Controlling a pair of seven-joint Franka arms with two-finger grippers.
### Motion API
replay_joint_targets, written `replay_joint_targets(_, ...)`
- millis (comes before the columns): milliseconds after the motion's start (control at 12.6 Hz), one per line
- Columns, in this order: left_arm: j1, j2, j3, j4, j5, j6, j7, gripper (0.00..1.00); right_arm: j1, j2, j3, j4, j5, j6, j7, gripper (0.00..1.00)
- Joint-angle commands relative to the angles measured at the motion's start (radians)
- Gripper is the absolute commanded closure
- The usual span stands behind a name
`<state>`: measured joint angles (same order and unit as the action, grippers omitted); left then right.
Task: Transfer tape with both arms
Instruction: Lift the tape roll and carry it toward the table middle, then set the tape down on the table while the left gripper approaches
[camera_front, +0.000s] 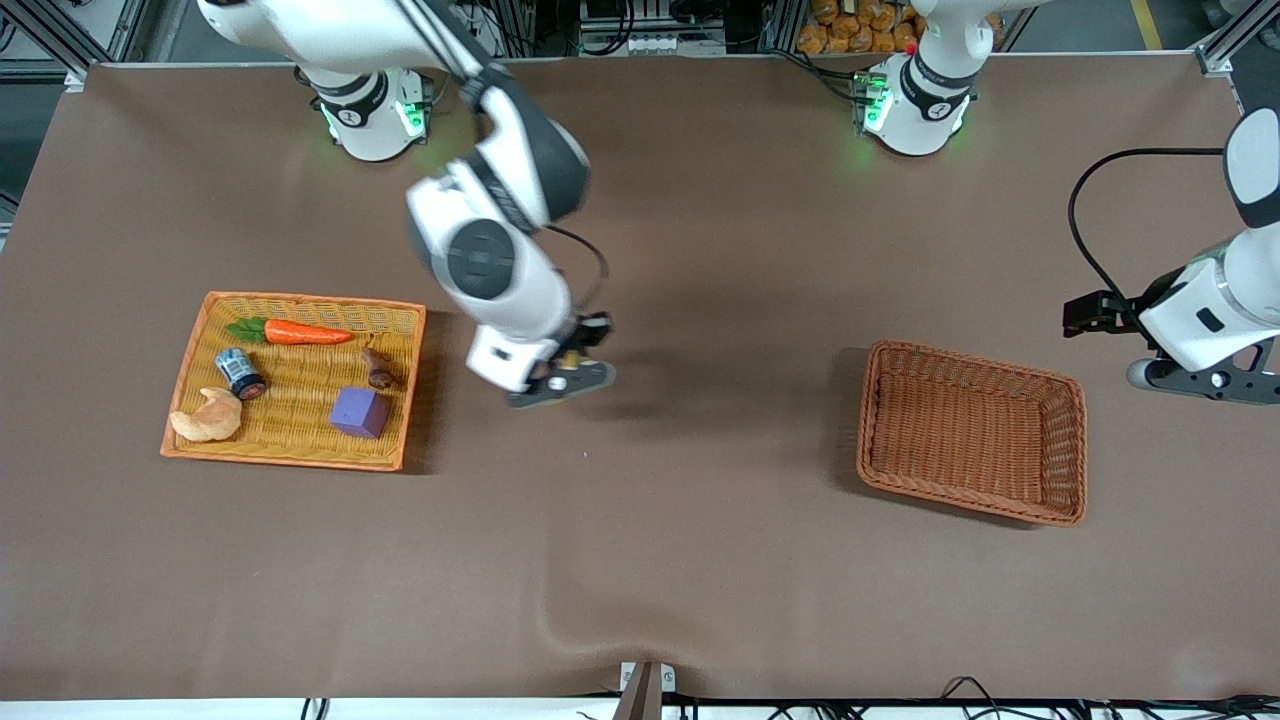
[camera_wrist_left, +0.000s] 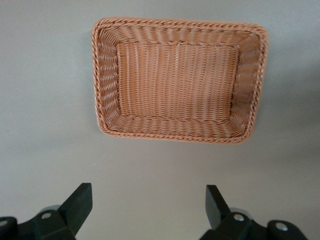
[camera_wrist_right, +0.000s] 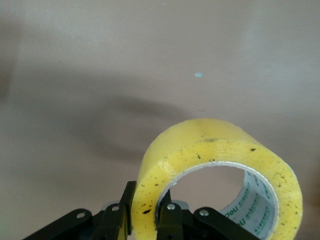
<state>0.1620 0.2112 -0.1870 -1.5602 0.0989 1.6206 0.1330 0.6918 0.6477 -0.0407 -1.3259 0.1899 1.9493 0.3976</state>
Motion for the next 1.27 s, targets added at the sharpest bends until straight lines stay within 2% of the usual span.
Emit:
replay_joint_targets(0, -0.013, 0.011, 0.009, 0.041, 0.010, -0.002, 0.005, 0.00, 0.070, 0.133, -0.007, 0.132, -0.014, 0.048, 0.098, 1.00)
replay_joint_targets(158, -0.015, 0.014, 0.009, 0.045, 0.015, -0.004, 0.007, 0.00, 0.139, 0.223, -0.002, 0.183, -0.010, 0.167, 0.101, 1.00)
replay_joint_targets(317, 0.004, 0.043, 0.012, 0.045, 0.014, -0.004, 0.025, 0.00, 0.172, 0.317, 0.007, 0.261, -0.007, 0.218, 0.105, 1.00)
replay_joint_targets(713, -0.048, 0.100, -0.002, 0.051, 0.013, 0.033, -0.102, 0.00, 0.204, 0.342, 0.022, 0.258, -0.007, 0.281, 0.213, 1.00)
replay_joint_targets(792, -0.111, 0.120, 0.001, 0.074, 0.002, 0.094, -0.187, 0.00, 0.201, 0.342, 0.022, 0.260, -0.007, 0.284, 0.213, 0.64)
replay_joint_targets(871, -0.148, 0.155, -0.002, 0.116, 0.002, 0.189, -0.332, 0.00, 0.204, 0.342, 0.022, 0.260, -0.007, 0.295, 0.222, 0.32)
replay_joint_targets(950, -0.177, 0.186, -0.009, 0.146, 0.008, 0.250, -0.437, 0.00, 0.207, 0.342, 0.022, 0.258, -0.007, 0.319, 0.224, 0.21)
replay_joint_targets(1030, -0.199, 0.183, -0.006, 0.146, 0.018, 0.252, -0.447, 0.00, 0.207, 0.342, 0.022, 0.258, -0.007, 0.326, 0.218, 0.19)
replay_joint_targets(1109, -0.196, 0.172, -0.009, 0.141, 0.016, 0.252, -0.443, 0.00, 0.195, 0.328, 0.022, 0.258, -0.007, 0.313, 0.214, 0.12)
replay_joint_targets(1188, -0.194, 0.172, -0.009, 0.137, 0.016, 0.251, -0.449, 0.00, 0.161, 0.287, 0.019, 0.254, -0.006, 0.272, 0.208, 0.01)
